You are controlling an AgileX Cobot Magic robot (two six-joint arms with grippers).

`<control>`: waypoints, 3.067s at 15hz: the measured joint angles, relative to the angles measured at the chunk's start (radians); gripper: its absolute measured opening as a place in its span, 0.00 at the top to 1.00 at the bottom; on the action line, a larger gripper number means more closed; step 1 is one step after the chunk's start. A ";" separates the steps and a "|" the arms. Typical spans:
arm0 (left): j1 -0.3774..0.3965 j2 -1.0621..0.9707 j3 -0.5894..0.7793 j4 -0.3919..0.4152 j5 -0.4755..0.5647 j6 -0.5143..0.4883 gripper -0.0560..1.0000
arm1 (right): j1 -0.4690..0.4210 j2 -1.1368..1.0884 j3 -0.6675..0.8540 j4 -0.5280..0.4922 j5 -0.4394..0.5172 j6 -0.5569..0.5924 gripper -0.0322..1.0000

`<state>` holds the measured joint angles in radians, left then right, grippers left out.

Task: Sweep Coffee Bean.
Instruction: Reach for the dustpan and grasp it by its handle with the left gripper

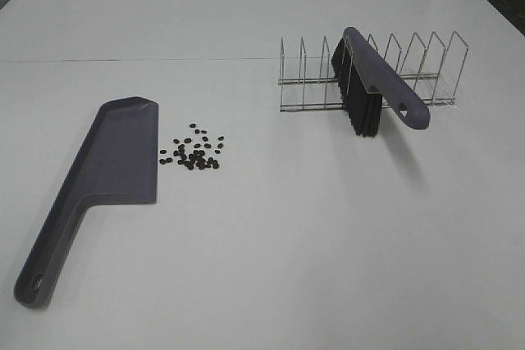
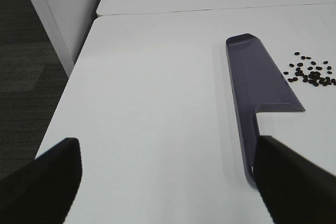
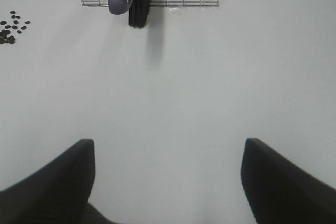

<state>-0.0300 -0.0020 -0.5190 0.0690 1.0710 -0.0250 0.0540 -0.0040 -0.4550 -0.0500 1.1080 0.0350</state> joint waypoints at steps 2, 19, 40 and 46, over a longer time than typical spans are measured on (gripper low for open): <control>0.000 0.000 0.000 0.000 0.000 0.000 0.18 | 0.000 0.000 0.000 0.000 0.000 0.000 0.26; 0.000 0.000 0.001 0.000 0.000 0.000 0.18 | 0.000 0.001 0.000 -0.019 0.000 0.029 0.27; 0.000 0.272 -0.021 -0.006 -0.276 -0.004 0.18 | 0.000 0.001 0.000 -0.019 0.000 0.029 0.27; 0.000 0.539 -0.021 -0.025 -0.411 -0.004 0.18 | 0.000 0.001 0.000 -0.019 0.000 0.029 0.27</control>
<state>-0.0300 0.5370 -0.5400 0.0440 0.6600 -0.0290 0.0540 -0.0030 -0.4550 -0.0690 1.1080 0.0640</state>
